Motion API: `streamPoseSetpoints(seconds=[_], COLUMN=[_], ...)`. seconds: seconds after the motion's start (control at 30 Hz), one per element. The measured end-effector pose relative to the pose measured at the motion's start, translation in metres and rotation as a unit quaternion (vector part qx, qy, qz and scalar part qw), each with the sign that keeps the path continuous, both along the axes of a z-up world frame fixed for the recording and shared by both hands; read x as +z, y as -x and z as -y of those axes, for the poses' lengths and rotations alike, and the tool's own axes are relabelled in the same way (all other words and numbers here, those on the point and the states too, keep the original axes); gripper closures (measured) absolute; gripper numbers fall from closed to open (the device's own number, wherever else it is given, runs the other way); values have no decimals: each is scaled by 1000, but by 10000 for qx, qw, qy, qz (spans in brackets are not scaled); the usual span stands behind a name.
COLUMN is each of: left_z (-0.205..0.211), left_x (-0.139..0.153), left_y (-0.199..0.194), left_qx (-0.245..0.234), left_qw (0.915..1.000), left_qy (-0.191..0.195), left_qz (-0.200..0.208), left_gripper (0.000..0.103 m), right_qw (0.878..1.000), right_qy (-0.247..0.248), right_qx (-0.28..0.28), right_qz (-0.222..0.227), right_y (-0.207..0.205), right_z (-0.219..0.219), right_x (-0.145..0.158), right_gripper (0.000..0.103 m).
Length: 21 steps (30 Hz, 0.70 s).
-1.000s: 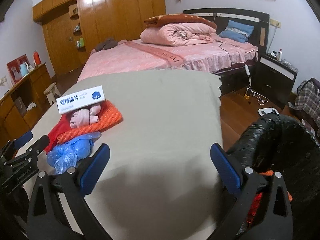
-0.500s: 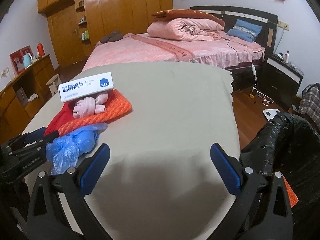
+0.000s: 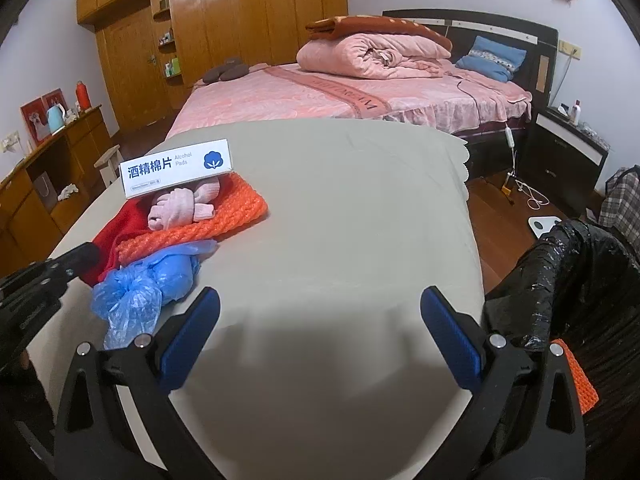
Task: Collect trash
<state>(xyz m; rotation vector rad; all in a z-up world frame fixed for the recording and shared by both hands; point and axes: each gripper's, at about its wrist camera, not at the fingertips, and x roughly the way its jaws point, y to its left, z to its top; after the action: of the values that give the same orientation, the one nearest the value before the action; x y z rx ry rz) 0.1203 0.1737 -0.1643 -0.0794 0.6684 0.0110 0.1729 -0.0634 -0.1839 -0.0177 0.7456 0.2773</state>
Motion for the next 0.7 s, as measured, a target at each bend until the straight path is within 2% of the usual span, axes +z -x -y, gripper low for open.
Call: streamPoseSetpoints(seconds=[0.37,0.4,0.47,0.5,0.6,0.7], left_z=[-16,-16,-15,-14,-11,-8], left_x=[7,9,14,17,23,26], left_y=[0,-1,-5,-7,-18,-32], left_qx=[288,285,280,286,237,169], left_qw=[9996,9996,9996,9995,9994,9994], left_qy=[-22,-8,-18,-39,-40,-34], left_qz=[-2,27,79,141,249,306], left_gripper=[98,95,79,68,61,60], right_qw=[9999,9999,9998,9998,9996,9994], right_qy=[-69,-89,-104,-119,-145,-181], right_qx=[90,75,49,33,-34,-123], right_qz=[71,112,164,181,236,285], right_y=[-2,-4,-10,-13,-23,-31], right_z=[-6,-6,-7,-7,-6,-3], right_x=[11,15,19,22,28,33], right_gripper=[5,5,5,5,5,5])
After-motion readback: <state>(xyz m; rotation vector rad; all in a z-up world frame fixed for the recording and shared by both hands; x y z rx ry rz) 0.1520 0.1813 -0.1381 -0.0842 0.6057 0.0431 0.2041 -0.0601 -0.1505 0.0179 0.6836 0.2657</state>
